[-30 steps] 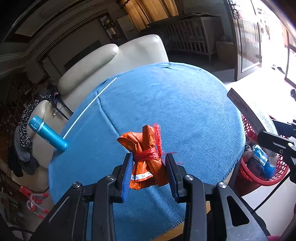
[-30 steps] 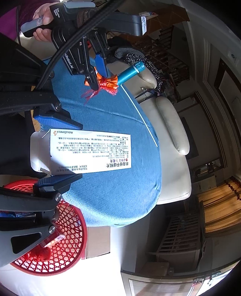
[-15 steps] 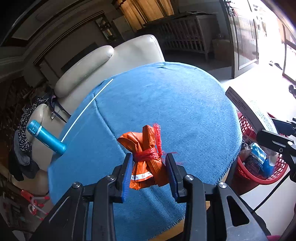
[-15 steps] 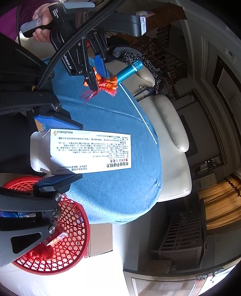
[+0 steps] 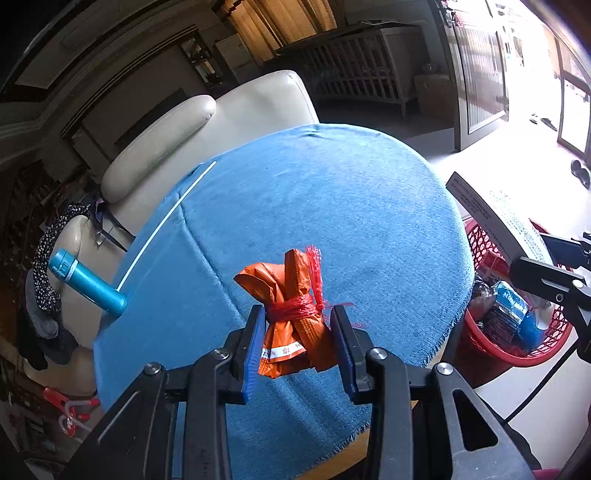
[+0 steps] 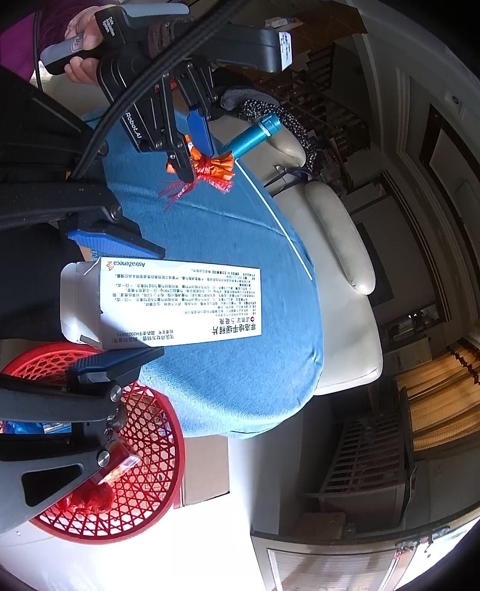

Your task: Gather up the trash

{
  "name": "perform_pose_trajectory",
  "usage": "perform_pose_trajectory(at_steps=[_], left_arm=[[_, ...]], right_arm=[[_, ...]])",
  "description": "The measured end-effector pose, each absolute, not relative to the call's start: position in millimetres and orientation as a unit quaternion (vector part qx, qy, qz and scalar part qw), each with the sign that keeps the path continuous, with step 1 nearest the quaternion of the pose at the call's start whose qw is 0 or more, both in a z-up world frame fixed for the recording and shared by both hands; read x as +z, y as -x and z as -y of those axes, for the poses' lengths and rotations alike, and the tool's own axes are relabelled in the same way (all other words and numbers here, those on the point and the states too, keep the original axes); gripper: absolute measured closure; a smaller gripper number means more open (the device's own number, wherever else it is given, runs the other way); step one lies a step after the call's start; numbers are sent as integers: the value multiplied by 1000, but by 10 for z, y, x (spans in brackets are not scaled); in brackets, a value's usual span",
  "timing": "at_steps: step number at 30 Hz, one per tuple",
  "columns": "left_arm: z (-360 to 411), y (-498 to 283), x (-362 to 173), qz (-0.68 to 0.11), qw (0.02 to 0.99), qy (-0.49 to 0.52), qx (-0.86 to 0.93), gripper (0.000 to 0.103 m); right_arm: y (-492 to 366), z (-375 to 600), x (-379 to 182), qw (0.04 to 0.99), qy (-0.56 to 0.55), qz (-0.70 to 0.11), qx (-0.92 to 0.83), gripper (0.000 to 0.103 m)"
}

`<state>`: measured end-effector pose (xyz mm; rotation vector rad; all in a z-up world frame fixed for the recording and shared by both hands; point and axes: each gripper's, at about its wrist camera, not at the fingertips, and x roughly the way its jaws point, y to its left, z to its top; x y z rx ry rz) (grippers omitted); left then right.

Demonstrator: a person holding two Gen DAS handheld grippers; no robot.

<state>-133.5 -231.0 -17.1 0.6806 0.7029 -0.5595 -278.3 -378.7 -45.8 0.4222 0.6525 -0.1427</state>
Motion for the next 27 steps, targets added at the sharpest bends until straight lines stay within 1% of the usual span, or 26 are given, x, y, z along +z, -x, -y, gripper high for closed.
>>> perform_pose_trajectory(at_steps=[27], left_arm=[[2651, 1552, -213, -310, 831, -349, -302, 65]], right_arm=[[2958, 3985, -497, 918, -218, -313, -103, 55]])
